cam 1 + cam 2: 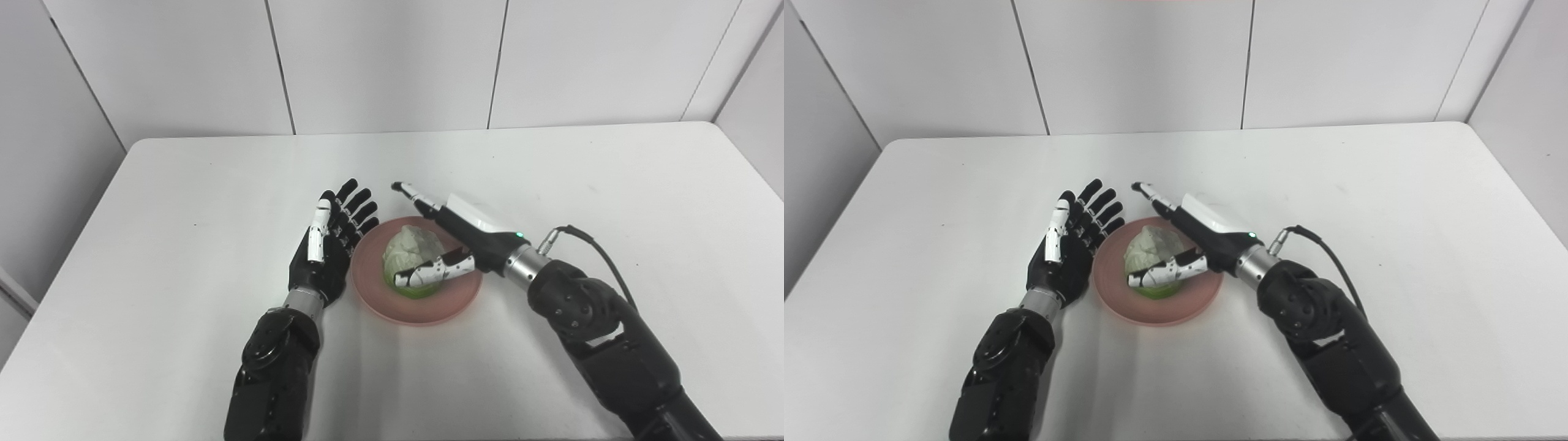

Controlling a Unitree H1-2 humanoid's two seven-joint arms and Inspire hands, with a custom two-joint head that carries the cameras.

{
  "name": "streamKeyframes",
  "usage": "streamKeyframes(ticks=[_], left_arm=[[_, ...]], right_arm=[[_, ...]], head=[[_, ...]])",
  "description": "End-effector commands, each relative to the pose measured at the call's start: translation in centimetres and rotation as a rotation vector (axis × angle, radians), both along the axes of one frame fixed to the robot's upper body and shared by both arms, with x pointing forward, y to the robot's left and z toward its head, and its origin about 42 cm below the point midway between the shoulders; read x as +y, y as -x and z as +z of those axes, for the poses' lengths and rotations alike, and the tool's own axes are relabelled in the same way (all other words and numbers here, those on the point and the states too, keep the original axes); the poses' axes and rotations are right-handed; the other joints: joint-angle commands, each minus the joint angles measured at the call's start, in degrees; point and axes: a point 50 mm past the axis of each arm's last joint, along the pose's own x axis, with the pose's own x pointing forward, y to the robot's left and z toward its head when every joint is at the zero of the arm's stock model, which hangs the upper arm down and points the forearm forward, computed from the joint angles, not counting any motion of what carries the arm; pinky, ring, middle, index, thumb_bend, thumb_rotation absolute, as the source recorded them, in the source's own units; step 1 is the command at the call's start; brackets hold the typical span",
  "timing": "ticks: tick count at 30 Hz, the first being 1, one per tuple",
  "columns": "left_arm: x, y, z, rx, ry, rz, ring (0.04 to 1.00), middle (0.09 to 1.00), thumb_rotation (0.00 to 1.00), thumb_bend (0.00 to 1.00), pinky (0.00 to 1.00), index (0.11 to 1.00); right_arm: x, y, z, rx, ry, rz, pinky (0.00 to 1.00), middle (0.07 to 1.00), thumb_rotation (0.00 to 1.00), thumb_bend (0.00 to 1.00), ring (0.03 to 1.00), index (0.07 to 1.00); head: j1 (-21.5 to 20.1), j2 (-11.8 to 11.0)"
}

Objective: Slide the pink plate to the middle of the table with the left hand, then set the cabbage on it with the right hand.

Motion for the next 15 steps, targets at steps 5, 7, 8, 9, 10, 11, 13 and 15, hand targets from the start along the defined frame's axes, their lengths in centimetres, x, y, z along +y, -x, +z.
streamKeyframes(ticks=[5, 7, 8, 9, 10, 11, 13, 15], left_arm=[[0.7, 1.8, -0.4, 0.014, -0.104, 0.05, 0.883, 0.894, 1.0, 0.33, 0.89, 0.893], [0.8, 2.3, 0.2, -0.026, -0.146, 0.077, 0.885, 0.899, 1.0, 0.33, 0.89, 0.898], [0.8, 2.6, 0.4, -0.046, -0.17, 0.089, 0.887, 0.902, 1.0, 0.33, 0.89, 0.901], [0.9, 2.8, 0.5, -0.058, -0.187, 0.097, 0.893, 0.91, 1.0, 0.34, 0.89, 0.909], [1.0, 3.2, 0.6, -0.081, -0.226, 0.103, 0.896, 0.914, 1.0, 0.34, 0.89, 0.913], [1.2, 3.4, 0.7, -0.097, -0.254, 0.106, 0.926, 0.939, 1.0, 0.35, 0.92, 0.937], [1.5, 4.2, 0.8, -0.157, -0.332, 0.113, 0.979, 0.985, 1.0, 0.36, 0.97, 0.98], [1.7, 4.8, 0.8, -0.203, -0.386, 0.108, 0.992, 0.994, 1.0, 0.35, 0.99, 0.992]], right_arm=[[-3.5, 1.6, 2.4, -0.08, -0.208, -0.186, 0.9, 1.0, 0.95, 1.0, 1.0, 1.0], [-4.4, 2.3, 1.5, -0.043, -0.276, -0.244, 0.96, 1.0, 0.99, 0.98, 1.0, 1.0], [-4.8, 2.7, 0.9, -0.024, -0.306, -0.272, 0.98, 1.0, 1.0, 0.97, 1.0, 1.0], [-5.0, 2.9, 0.6, -0.011, -0.325, -0.29, 0.99, 1.0, 1.0, 0.95, 1.0, 1.0], [-5.2, 3.4, -0.2, 0.008, -0.365, -0.316, 1.0, 1.0, 1.0, 0.94, 1.0, 1.0], [-5.3, 3.7, -0.7, 0.021, -0.392, -0.333, 1.0, 1.0, 1.0, 0.97, 1.0, 1.0], [-5.6, 4.9, -2.5, 0.068, -0.473, -0.377, 1.0, 1.0, 1.0, 0.97, 1.0, 1.0], [-5.6, 5.8, -3.8, 0.082, -0.511, -0.397, 1.0, 1.0, 1.0, 0.96, 1.0, 1.0]], head=[[-0.42, -0.24], [-0.57, -0.3], [-0.56, -0.37], [-0.58, -0.35], [-0.56, -0.32], [-0.56, -0.32], [-0.5, -0.16], [-0.78, -0.14]])
